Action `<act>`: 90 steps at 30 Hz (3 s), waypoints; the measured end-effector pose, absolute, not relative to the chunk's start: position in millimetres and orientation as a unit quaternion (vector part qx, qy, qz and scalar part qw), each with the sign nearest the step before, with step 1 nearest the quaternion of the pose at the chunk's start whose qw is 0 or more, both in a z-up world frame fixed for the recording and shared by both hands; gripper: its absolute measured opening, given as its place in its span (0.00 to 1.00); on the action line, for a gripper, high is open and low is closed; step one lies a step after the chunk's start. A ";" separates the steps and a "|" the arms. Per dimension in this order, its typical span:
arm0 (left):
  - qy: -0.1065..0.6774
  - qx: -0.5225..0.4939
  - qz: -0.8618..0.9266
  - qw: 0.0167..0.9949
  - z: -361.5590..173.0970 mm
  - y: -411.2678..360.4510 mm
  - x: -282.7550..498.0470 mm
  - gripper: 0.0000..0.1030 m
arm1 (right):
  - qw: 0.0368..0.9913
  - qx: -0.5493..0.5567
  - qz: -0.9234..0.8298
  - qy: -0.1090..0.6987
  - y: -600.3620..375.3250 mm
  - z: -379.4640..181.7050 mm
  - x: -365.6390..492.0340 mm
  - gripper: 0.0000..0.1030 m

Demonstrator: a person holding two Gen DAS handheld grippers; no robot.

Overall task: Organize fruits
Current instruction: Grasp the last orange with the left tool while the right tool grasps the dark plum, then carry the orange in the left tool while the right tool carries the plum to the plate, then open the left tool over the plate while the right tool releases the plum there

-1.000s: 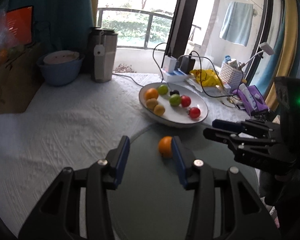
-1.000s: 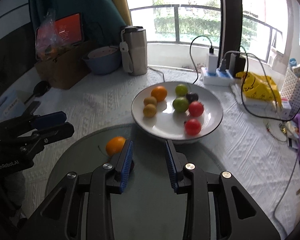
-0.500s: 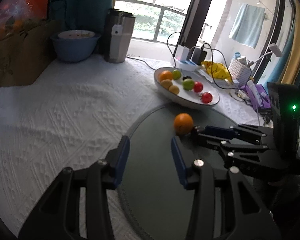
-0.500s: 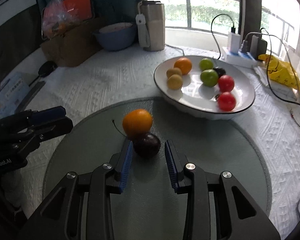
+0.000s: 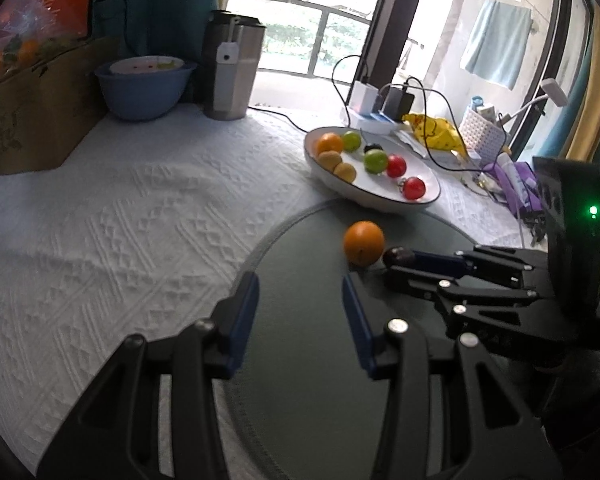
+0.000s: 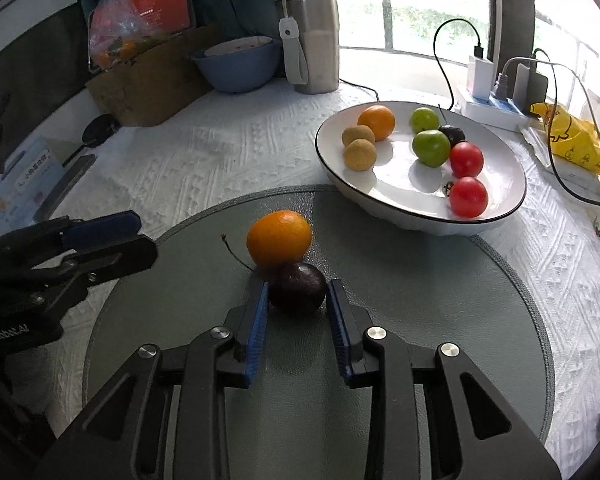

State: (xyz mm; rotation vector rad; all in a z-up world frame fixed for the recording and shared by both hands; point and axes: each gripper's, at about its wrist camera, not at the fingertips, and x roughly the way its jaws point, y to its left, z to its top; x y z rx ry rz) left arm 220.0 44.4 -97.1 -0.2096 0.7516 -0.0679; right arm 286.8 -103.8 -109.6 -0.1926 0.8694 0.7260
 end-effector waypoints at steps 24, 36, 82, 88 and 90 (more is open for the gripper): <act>0.413 -0.042 -0.045 0.909 -109.3 -18.6 288.1 0.44 | 0.867 -0.019 0.307 0.392 -190.2 -92.2 309.0 0.31; 0.409 -0.023 -0.043 0.911 -114.0 -26.3 288.8 0.33 | 0.869 -0.012 0.308 0.387 -196.3 -89.8 309.4 0.31; 0.368 -0.020 -0.091 0.925 -81.2 -27.6 348.5 0.33 | 0.865 -0.027 0.284 0.412 -164.0 -90.1 387.3 0.31; 0.382 -0.016 -0.094 0.919 -91.1 -33.9 358.3 0.33 | 0.866 -0.027 0.284 0.411 -162.7 -90.5 388.8 0.31; 0.386 -0.014 -0.096 0.918 -92.7 -35.6 359.9 0.33 | 0.866 -0.030 0.284 0.411 -161.7 -90.6 388.4 0.31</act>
